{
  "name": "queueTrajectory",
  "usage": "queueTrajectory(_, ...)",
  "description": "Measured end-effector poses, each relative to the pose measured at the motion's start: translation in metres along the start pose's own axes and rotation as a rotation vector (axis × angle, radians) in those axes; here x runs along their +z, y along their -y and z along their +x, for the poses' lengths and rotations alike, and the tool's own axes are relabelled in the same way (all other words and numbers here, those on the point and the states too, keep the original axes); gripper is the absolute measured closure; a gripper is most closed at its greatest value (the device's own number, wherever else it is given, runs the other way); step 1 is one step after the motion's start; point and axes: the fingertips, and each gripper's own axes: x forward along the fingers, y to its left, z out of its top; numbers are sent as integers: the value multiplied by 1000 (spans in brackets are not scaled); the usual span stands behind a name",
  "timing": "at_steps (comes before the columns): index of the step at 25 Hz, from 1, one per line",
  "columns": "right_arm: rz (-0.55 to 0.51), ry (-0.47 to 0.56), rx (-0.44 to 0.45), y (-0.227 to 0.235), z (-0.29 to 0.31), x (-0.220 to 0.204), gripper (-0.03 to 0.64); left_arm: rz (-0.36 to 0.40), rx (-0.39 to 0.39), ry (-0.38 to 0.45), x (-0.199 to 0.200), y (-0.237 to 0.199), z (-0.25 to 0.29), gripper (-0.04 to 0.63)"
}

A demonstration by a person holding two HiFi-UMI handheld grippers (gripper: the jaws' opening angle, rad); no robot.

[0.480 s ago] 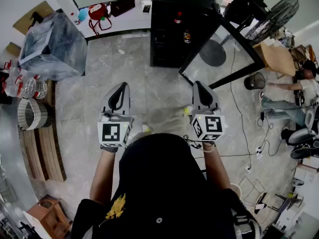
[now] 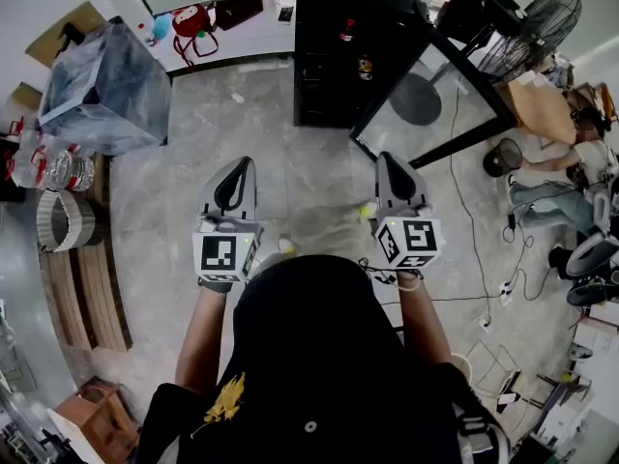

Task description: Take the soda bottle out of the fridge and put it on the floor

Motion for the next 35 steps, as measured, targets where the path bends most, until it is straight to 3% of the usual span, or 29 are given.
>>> queueTrajectory(9,-26,-29,-2,-2,4,-3,615,-13,-11,-8,-4,1,-1,577)
queueTrajectory(19,-17,-80,-8,3,12,-12,388,-42,1,-15,-13,-5,3,577)
queueTrajectory(23,30,-86,-40,11,18,-16,197,-27,21,-18,-17,-16,-2,577)
queueTrajectory(35,-35,-149,-64,8,17,-13,190,-94,112,-18,-33,-69,-25,577)
